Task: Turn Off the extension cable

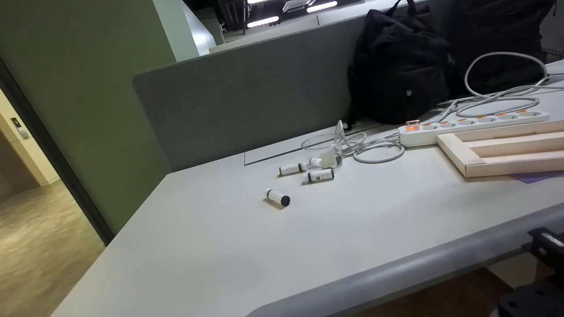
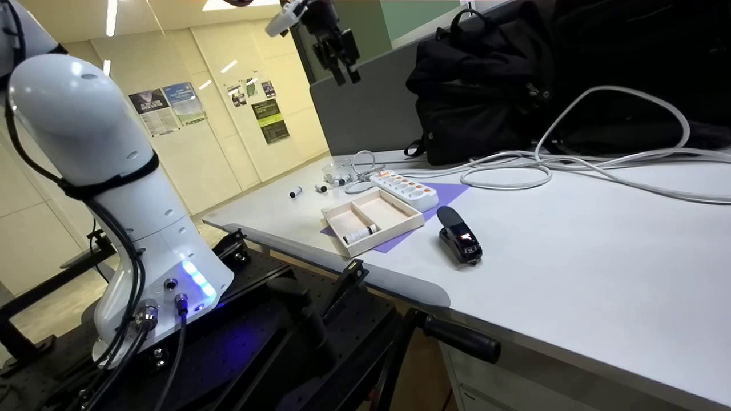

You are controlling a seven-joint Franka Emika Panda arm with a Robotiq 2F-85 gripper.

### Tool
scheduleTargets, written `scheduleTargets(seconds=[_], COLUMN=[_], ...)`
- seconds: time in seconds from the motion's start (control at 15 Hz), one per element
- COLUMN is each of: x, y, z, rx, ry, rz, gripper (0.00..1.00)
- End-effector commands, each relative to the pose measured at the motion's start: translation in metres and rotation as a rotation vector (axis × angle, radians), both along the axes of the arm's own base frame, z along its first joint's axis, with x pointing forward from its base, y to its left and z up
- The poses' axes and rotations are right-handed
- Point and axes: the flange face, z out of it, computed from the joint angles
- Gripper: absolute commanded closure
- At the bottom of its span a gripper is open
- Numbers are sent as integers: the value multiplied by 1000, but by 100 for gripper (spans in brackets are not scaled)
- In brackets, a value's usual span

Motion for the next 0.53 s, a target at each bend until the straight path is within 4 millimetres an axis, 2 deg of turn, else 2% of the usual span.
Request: scheduleTargets(seconds=[0.0,0.2,0.33,0.4,0.47], x=[56,90,107,111,92], y=[-17,-16,-13,-10,-13], z=[-33,-60,-70,-72,-75], rx=[53,95,102,99,83], ry=[-20,-10,26,78,31], rz=[-117,-172,-171,-152,-134], gripper=[62,82,96,99,85])
